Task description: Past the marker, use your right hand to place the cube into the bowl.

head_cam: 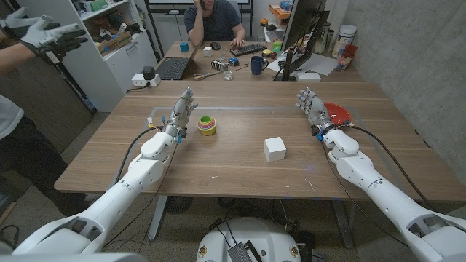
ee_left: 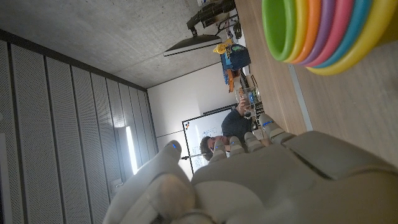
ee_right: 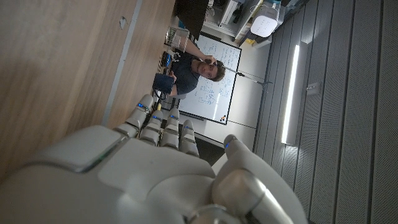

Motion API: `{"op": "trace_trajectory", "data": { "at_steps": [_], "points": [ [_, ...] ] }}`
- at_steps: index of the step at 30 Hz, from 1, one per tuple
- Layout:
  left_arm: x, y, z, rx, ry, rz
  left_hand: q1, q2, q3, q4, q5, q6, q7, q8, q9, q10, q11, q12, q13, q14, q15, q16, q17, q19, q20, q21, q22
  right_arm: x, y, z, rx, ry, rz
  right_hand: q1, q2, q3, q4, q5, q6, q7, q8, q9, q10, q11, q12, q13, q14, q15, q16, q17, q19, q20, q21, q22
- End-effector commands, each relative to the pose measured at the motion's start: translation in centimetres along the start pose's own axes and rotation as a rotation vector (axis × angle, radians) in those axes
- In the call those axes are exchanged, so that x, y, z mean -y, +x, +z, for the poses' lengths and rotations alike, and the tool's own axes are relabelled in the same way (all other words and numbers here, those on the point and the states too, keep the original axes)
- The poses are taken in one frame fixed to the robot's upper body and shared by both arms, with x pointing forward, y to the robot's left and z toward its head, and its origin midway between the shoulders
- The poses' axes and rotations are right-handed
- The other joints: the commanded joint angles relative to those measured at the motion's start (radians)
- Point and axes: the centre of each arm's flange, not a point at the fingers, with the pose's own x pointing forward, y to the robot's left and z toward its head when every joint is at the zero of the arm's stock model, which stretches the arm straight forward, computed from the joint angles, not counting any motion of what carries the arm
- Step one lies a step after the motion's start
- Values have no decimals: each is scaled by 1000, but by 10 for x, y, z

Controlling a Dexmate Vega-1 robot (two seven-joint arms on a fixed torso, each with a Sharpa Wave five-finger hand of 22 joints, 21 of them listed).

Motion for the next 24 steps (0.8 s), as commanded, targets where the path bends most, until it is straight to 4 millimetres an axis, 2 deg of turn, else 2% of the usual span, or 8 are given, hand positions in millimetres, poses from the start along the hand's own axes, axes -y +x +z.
{"op": "trace_trajectory", "data": {
  "at_steps": [1, 19, 24],
  "points": [
    [-8, 1, 0, 4, 1, 15, 10, 0, 7, -1, 5, -8, -2, 5, 4, -8, -1, 5, 2, -36, -1, 5, 3, -8, 1, 4, 4, -5, 3, 5, 12, -33, 35, 0, 16, 7, -3, 5, 8, -3, 7, 4, 9, 0, 2, 3, 0, 5, 4, 2, -6, 4, 5, 5],
    [-5, 4, 2, 2, 9, 6, 10, 0, 6, -1, 5, -8, -4, 5, 4, -7, -1, 6, 2, -36, 0, 5, 3, -9, 1, 4, 4, -9, -22, 47, 123, -240, 151, 18, 1, 5, -23, 4, 1, -14, 5, 4, 0, 0, -1, 3, -9, 17, 0, -1, -14, 22, -7, 5],
    [1, 6, 5, 11, 7, -15, 10, -1, 6, -1, 5, -8, -2, 5, 4, -8, 0, 5, 2, -36, 0, 5, 3, -9, 2, 4, 4, -12, -32, 64, 171, -351, 163, 22, -2, 5, -27, 4, 2, -16, 6, 4, -1, 1, -1, 3, -9, 21, 0, -1, -16, 28, -10, 5]
  ]
}}
